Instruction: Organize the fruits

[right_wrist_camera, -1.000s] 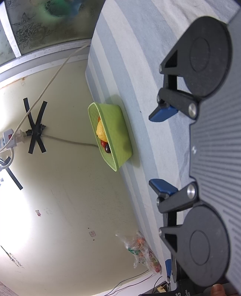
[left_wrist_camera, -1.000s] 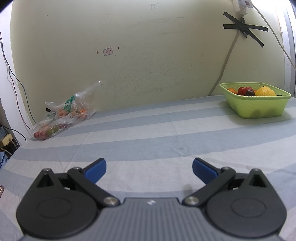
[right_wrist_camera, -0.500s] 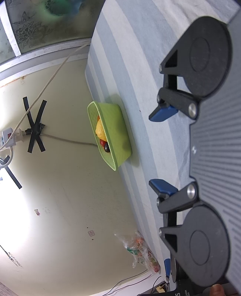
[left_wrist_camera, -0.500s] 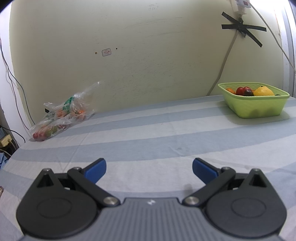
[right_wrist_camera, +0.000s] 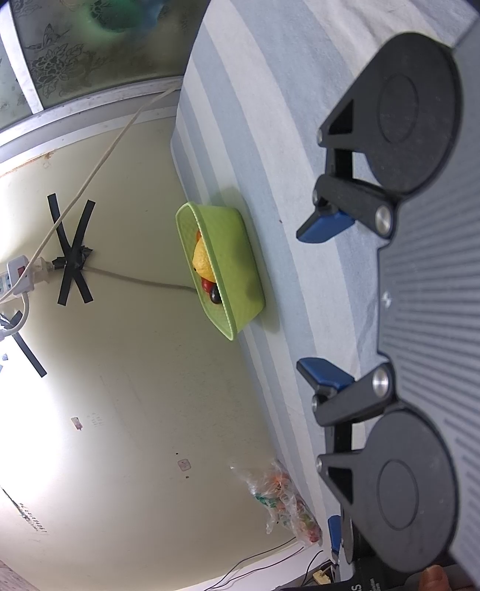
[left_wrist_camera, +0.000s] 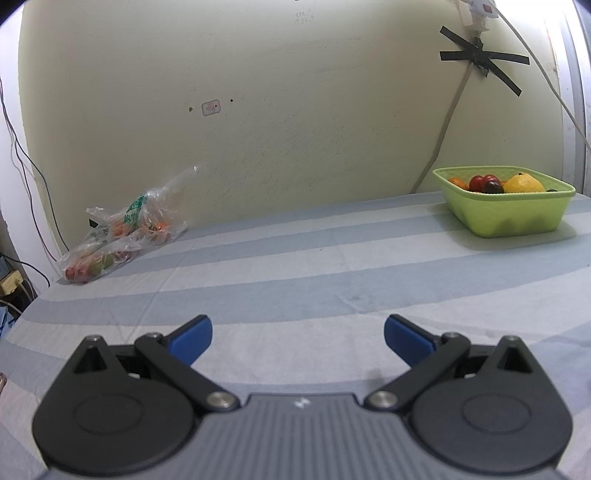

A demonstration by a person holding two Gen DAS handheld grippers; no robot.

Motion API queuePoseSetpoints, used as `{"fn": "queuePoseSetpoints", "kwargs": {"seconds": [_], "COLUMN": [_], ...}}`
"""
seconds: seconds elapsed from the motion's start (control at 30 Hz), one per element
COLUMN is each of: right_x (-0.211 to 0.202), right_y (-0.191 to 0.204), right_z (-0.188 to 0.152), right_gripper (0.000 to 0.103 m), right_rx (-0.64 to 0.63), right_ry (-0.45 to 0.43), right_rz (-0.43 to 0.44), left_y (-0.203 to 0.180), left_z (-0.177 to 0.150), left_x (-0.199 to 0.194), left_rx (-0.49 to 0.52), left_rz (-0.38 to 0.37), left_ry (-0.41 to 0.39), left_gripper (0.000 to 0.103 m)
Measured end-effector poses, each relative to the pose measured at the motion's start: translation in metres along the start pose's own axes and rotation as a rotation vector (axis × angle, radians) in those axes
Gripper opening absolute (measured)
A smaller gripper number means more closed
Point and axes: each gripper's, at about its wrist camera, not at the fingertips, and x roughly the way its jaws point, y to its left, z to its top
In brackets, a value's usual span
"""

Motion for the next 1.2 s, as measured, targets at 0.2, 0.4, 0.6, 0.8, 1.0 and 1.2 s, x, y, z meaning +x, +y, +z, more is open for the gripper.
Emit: {"fn": "queuePoseSetpoints", "kwargs": {"seconds": [0.2, 0.4, 0.6, 0.8, 1.0, 1.2], "right_x": [0.0, 0.0, -0.001, -0.001, -0.001, 0.0], "right_y": [0.0, 0.0, 0.0, 0.0, 0.0, 0.0], "right_z": [0.0, 0.0, 0.001, 0.001, 0.002, 0.003], "right_gripper": [0.071, 0.071, 0.071, 0.071, 0.071, 0.071], "right_rx": [-0.001, 0.0, -0.002, -0.002, -0.005, -0.007], "right_ry": [0.0, -0.001, 0.0, -0.002, 0.002, 0.001], "right_rz": [0.001, 0.001, 0.004, 0.005, 0.01, 0.013], "left_y": [0.0, 0.0, 0.001, 0.001, 0.003, 0.012], "left_z": [0.0, 0.001, 0.0, 0.0, 0.001, 0.004], "left_x": [-0.001, -0.003, -0.003, -0.007, -0.009, -0.012], "left_rx": [0.0, 0.009, 0.015, 0.009, -0.008, -0.062], "left_rz": [0.0, -0.008, -0.017, -0.02, -0.027, -0.071], "left_ry": [-0.002, -0.01, -0.014, -0.034, -0.048, -0.013], "left_gripper": [0.103, 0.103, 0.103, 0.103, 0.103, 0.103]}}
